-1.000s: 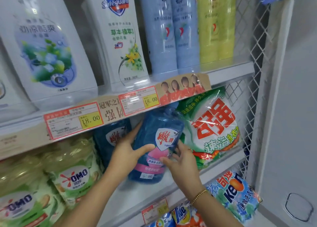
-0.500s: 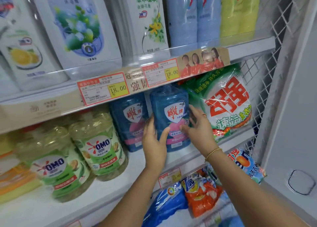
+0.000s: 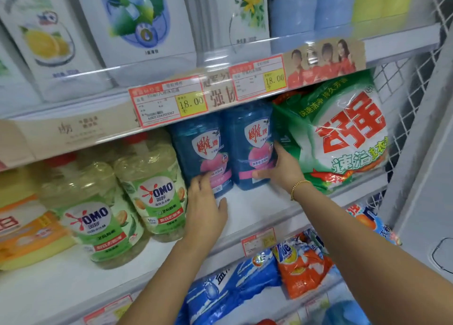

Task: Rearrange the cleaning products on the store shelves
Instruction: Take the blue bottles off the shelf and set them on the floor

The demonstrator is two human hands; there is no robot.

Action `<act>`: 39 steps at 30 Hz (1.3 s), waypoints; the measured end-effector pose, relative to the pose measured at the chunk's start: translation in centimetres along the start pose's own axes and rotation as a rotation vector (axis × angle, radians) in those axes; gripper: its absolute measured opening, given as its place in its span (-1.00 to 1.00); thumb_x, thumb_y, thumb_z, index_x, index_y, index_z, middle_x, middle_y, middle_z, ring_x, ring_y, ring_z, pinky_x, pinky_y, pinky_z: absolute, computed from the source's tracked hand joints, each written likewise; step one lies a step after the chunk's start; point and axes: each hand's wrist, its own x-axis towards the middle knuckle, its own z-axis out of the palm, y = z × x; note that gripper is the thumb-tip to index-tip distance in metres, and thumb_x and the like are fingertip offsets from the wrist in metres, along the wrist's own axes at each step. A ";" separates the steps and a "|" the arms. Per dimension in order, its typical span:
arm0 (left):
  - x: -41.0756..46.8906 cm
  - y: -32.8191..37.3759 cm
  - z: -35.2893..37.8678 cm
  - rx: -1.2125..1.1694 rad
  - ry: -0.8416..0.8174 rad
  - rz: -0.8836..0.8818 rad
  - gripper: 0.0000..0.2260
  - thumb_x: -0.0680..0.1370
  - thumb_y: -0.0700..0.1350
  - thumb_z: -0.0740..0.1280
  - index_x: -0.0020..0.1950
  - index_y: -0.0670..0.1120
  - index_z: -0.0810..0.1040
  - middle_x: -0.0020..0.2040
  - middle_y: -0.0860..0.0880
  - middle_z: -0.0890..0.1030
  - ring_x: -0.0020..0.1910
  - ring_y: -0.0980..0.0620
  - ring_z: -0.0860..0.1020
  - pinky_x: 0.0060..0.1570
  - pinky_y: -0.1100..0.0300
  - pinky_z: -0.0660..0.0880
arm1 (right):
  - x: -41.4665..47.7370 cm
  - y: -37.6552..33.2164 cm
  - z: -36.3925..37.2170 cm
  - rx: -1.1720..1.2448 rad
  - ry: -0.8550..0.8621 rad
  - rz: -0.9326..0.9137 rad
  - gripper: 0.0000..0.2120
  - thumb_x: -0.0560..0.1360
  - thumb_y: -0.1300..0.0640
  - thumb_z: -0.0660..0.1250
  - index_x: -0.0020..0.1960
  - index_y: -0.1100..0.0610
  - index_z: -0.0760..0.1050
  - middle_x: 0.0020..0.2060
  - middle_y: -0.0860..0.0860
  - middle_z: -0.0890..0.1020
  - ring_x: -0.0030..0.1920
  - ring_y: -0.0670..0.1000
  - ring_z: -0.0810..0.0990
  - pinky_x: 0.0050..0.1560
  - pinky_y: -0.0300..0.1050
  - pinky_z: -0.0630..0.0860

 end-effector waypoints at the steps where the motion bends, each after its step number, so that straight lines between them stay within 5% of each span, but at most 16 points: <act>1: -0.2 -0.3 0.1 -0.021 0.016 0.005 -0.43 0.50 -0.24 0.36 0.47 -0.12 0.26 0.37 -0.09 0.32 0.36 -0.04 0.33 0.38 0.21 0.20 | 0.8 -0.2 0.4 -0.012 -0.008 0.007 -0.23 0.21 0.27 0.61 0.33 0.14 0.35 0.15 0.03 0.58 0.06 -0.02 0.51 0.09 -0.21 0.41; 8: -0.7 -1.3 1.0 -0.087 0.041 0.030 -0.42 0.53 -0.22 0.34 0.51 -0.05 0.21 0.42 0.01 0.25 0.39 0.04 0.29 0.31 0.34 0.16 | 6.9 -0.6 3.8 -0.064 -0.035 0.082 -0.17 0.17 0.14 0.64 0.35 0.14 0.34 0.24 0.05 0.55 0.24 0.08 0.51 0.22 -0.16 0.38; 17: -1.1 -1.4 1.6 -0.111 0.050 -0.004 -0.48 0.56 -0.23 0.28 0.50 -0.06 0.23 0.43 0.01 0.28 0.40 0.05 0.30 0.29 0.35 0.16 | 9.7 -0.9 5.2 -0.002 -0.090 0.057 -0.08 0.25 0.24 0.58 0.47 0.07 0.16 0.31 0.08 0.48 0.34 0.13 0.43 0.36 0.09 0.36; 21: -1.4 -1.3 1.1 -0.204 0.087 0.104 -0.69 0.57 -0.14 0.28 0.31 -0.10 0.47 0.20 -0.02 0.52 0.19 0.00 0.51 0.25 0.16 0.42 | 7.4 -1.5 3.2 -0.344 -0.116 0.094 -0.48 0.50 0.16 0.36 0.40 0.18 0.29 0.27 0.12 0.52 0.25 0.15 0.50 0.26 -0.05 0.44; 23: -2.3 -0.8 0.9 -0.321 0.130 0.175 -0.79 0.56 0.00 0.23 0.03 -0.07 0.58 -0.07 0.05 0.59 -0.07 0.09 0.57 -0.01 0.09 0.54 | 4.7 -2.2 1.0 -0.351 -0.103 0.054 -0.71 0.55 0.11 0.27 0.22 0.22 0.50 0.15 0.16 0.59 0.12 0.14 0.56 0.14 -0.08 0.47; 25: -4.1 0.7 1.1 -0.404 0.113 0.217 -0.68 0.57 0.05 0.17 -0.26 -0.12 0.50 -0.32 0.05 0.51 -0.29 0.09 0.48 -0.23 0.16 0.46 | 2.0 -2.1 -1.8 -0.428 -0.165 -0.020 -0.81 0.53 0.12 0.31 -0.05 0.23 0.61 -0.13 0.17 0.66 -0.16 0.03 0.59 -0.06 -0.19 0.50; 28: -7.9 3.8 2.5 -0.472 -0.026 0.255 -0.64 0.57 0.06 0.17 -0.40 0.00 0.24 -0.48 0.07 0.27 -0.43 0.11 0.27 -0.39 0.32 0.22 | -3.1 -0.8 -7.0 -0.485 -0.143 -0.109 -0.61 0.46 0.00 0.42 -0.44 0.17 0.43 -0.53 -0.01 0.49 -0.52 -0.19 0.43 -0.40 -0.37 0.34; 31: -11.4 5.8 6.7 -0.467 -0.257 0.191 -0.67 0.53 0.07 0.23 -0.40 0.07 0.27 -0.46 0.13 0.36 -0.45 0.21 0.31 -0.39 0.41 0.21 | -8.3 1.9 -11.7 -0.514 -0.131 -0.063 -0.55 0.42 -0.04 0.44 -0.49 0.13 0.34 -0.62 -0.07 0.44 -0.59 -0.16 0.39 -0.46 -0.36 0.30; 34: -14.5 6.0 12.7 -0.457 -0.622 0.006 -0.97 0.53 -0.11 0.36 -0.09 0.01 0.53 -0.21 0.15 0.53 -0.23 0.23 0.48 -0.15 0.37 0.41 | -12.4 7.5 -15.2 -0.637 -0.264 0.120 -0.68 0.40 -0.05 0.47 -0.31 0.16 0.48 -0.37 0.05 0.61 -0.36 -0.01 0.55 -0.27 -0.16 0.47; 36: -16.4 5.7 16.3 -0.417 -0.822 -0.099 -0.71 0.52 -0.20 0.36 0.24 -0.07 0.48 0.09 0.04 0.55 0.05 0.11 0.51 0.07 0.28 0.43 | -15.3 11.3 -15.8 -0.738 -0.437 0.255 -0.72 0.37 -0.03 0.50 -0.04 0.11 0.55 -0.13 0.01 0.63 -0.17 0.02 0.55 -0.12 -0.18 0.44; 39: -19.0 5.8 19.3 -0.493 -0.984 -0.172 -0.53 0.54 -0.29 0.31 0.38 0.00 0.28 0.24 0.08 0.41 0.22 0.13 0.40 0.17 0.31 0.34 | -19.0 15.8 -14.7 -0.750 -0.567 0.345 -0.39 0.36 0.03 0.52 0.35 0.04 0.40 0.17 0.00 0.54 0.02 -0.03 0.51 0.02 -0.30 0.37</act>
